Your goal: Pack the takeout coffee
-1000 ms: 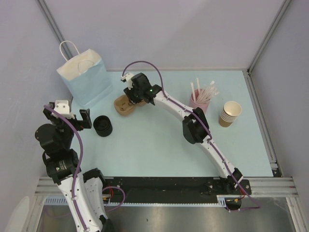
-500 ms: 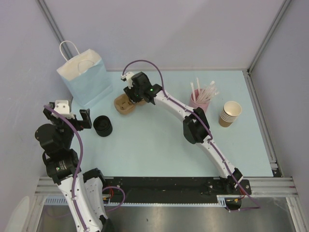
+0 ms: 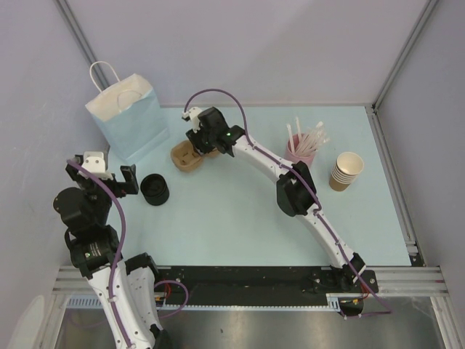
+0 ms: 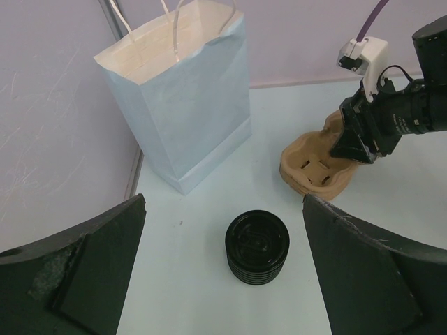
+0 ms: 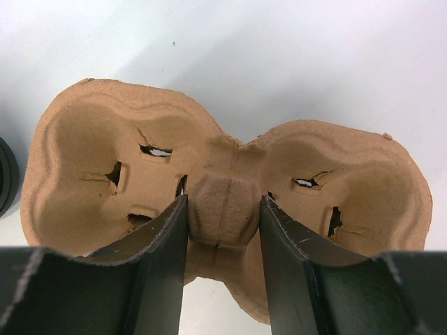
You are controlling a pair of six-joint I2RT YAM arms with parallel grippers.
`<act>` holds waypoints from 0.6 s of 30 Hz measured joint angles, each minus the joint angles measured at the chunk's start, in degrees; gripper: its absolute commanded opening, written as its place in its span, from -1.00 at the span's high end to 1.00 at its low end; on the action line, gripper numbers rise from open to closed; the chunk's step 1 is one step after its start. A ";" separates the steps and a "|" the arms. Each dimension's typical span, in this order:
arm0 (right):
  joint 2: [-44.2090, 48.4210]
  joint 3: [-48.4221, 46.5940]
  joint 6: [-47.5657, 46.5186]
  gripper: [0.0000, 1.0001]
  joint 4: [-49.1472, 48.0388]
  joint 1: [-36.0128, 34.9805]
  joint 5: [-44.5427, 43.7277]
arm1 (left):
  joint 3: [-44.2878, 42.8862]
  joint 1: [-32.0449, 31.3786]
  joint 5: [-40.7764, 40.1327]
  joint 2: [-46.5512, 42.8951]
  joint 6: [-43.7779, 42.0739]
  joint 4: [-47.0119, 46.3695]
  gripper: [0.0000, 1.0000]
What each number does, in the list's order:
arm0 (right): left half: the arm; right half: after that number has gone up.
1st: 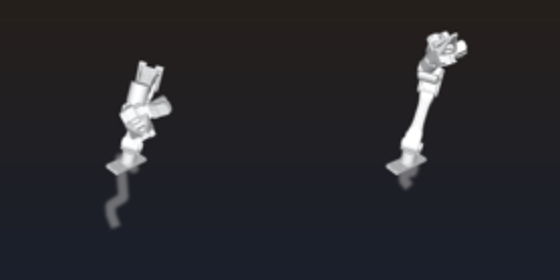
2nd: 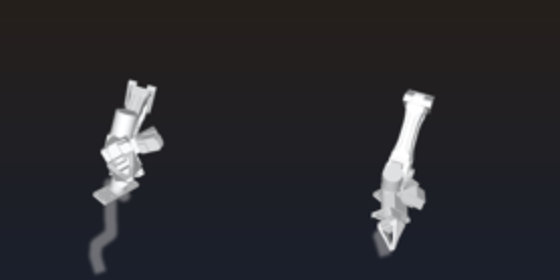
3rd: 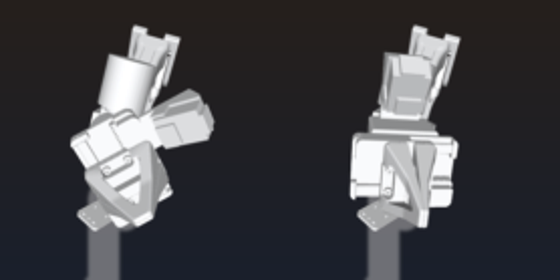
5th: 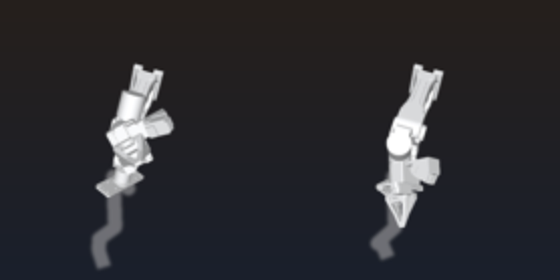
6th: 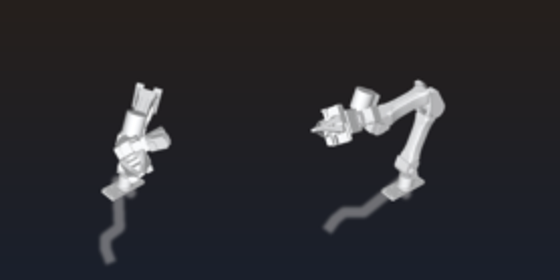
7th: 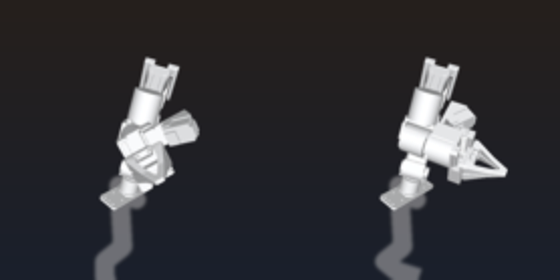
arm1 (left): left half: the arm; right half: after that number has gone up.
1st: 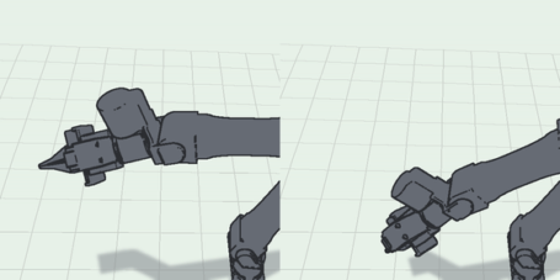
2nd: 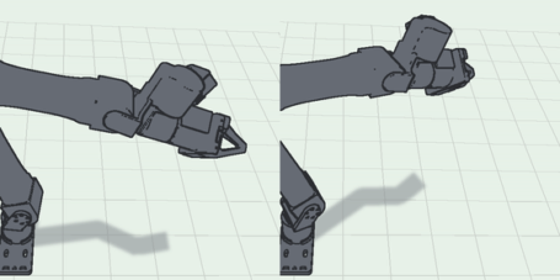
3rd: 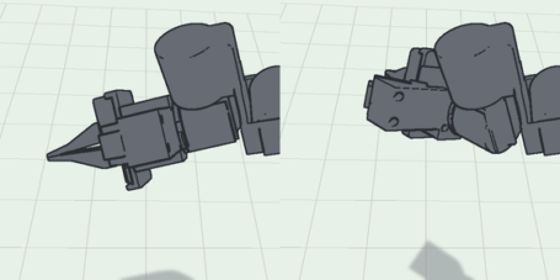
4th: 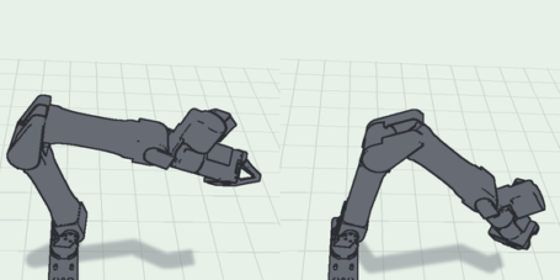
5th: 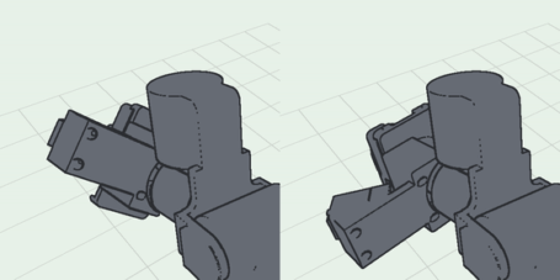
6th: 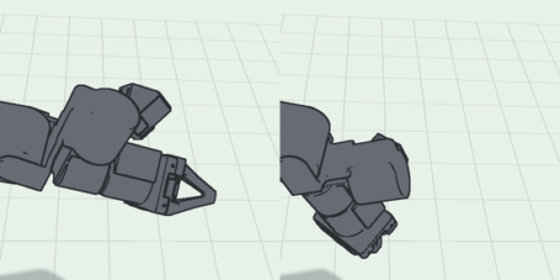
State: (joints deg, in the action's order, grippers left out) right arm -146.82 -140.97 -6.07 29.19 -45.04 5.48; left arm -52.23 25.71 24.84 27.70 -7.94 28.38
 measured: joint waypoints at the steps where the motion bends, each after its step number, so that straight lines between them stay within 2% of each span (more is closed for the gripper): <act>1: 0.20 0.00 0.00 0.39 0.00 0.00 0.02 | 0.00 0.00 0.00 0.00 0.00 0.00 -0.99; 5: 1.03 0.00 -0.11 0.18 0.07 -0.02 -0.07 | 0.00 0.00 0.04 -0.02 0.00 0.00 -0.99; 18: 2.08 2.80 -8.72 0.26 -3.39 -3.39 -14.21 | 0.00 0.00 0.42 -0.15 -0.02 0.00 -0.99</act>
State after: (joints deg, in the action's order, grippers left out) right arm -144.75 -138.17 -14.79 25.80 -48.42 -8.73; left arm -52.23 25.71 25.26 27.55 -7.97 28.38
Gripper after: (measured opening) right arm 0.456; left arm 0.994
